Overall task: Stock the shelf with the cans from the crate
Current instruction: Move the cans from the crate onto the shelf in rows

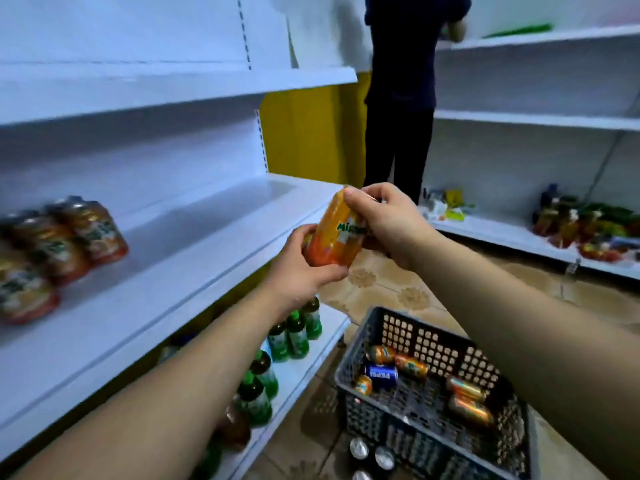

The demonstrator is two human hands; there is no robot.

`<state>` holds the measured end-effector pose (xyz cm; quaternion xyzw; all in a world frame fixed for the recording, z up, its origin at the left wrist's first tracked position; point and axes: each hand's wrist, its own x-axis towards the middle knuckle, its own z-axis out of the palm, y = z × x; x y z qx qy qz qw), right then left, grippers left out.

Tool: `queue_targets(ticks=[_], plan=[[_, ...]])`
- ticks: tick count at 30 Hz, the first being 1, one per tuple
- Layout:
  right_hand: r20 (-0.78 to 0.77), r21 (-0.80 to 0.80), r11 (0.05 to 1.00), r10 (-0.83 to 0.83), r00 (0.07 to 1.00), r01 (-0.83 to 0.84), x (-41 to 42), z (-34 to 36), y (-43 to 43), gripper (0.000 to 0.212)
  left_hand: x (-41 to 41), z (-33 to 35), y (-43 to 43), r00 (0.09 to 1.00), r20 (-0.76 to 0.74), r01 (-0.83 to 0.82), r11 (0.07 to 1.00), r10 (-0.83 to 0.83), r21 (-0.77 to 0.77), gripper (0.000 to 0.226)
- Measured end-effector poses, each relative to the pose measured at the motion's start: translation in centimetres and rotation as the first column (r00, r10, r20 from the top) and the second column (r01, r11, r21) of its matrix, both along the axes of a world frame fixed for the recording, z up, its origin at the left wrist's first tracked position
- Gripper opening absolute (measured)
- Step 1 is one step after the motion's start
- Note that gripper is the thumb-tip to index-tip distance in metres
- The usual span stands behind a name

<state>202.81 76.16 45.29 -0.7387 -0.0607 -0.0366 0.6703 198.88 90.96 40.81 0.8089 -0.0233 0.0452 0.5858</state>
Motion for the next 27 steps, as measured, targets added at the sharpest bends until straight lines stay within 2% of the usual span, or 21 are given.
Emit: queue_targets(ticks=[2,4,7,9,11,14,15,17,19,21,23,25,27], plan=[[0.036,-0.033,0.994,0.110,0.993,-0.108,-2.3,2.2,2.4,0.044,-2.8,2.2,1.9,0.998,0.021,-0.066,0.997,0.067,-0.034,0.070],[0.040,-0.068,0.969,0.239,0.970,-0.236,-4.4,3.7,5.0,0.043,-5.6,3.8,4.4,0.997,-0.013,-0.075,0.982,0.074,-0.173,0.053],[-0.003,-0.060,0.920,0.387,0.922,-0.386,-7.0,5.2,8.4,0.028,-9.9,5.0,8.1,0.996,-0.092,-0.047,0.914,0.011,-0.402,0.025],[-0.011,-0.040,0.892,0.451,0.892,-0.451,-8.4,5.8,10.6,0.022,-12.6,5.2,10.4,0.990,-0.140,-0.056,0.853,-0.020,-0.520,0.019],[0.014,-0.043,0.883,0.467,0.884,-0.467,-9.3,5.9,12.6,0.027,-14.3,5.3,11.8,0.990,-0.142,-0.061,0.827,-0.024,-0.559,0.023],[0.078,-0.071,0.881,0.473,0.878,-0.468,-10.3,5.6,15.7,0.032,-15.0,5.0,13.3,0.983,-0.078,-0.181,0.920,0.164,-0.349,0.053],[0.098,-0.088,0.876,0.481,0.871,-0.473,-10.3,5.4,16.4,0.033,-15.1,5.0,13.6,0.973,-0.056,-0.228,0.923,0.222,-0.310,0.057],[0.089,-0.112,0.835,0.549,0.831,-0.539,-10.2,5.2,17.9,0.034,-15.4,4.9,14.8,0.959,-0.051,-0.278,0.903,0.277,-0.327,0.051],[0.044,-0.128,0.783,0.618,0.785,-0.609,-9.8,5.1,19.1,0.034,-15.8,4.6,16.7,0.965,-0.075,-0.263,0.907,0.253,-0.328,0.042],[0.050,-0.181,0.772,0.626,0.778,-0.610,-9.4,4.5,20.5,0.037,-16.0,4.1,19.0,0.962,-0.121,-0.262,0.951,0.244,-0.165,0.045],[0.080,-0.229,0.775,0.618,0.782,-0.589,-8.8,3.6,22.2,0.040,-15.7,3.2,21.7,0.931,-0.172,-0.317,0.947,0.321,0.049,0.058],[0.083,-0.244,0.786,0.601,0.795,-0.568,-8.0,2.6,23.9,0.043,-15.4,1.7,24.4,0.864,-0.195,-0.386,0.858,0.465,0.339,0.067],[0.075,-0.284,0.795,0.576,0.814,-0.536,-6.9,1.5,25.7,0.047,-15.5,0.0,27.0,0.786,-0.178,-0.309,0.625,0.592,0.716,0.073]])
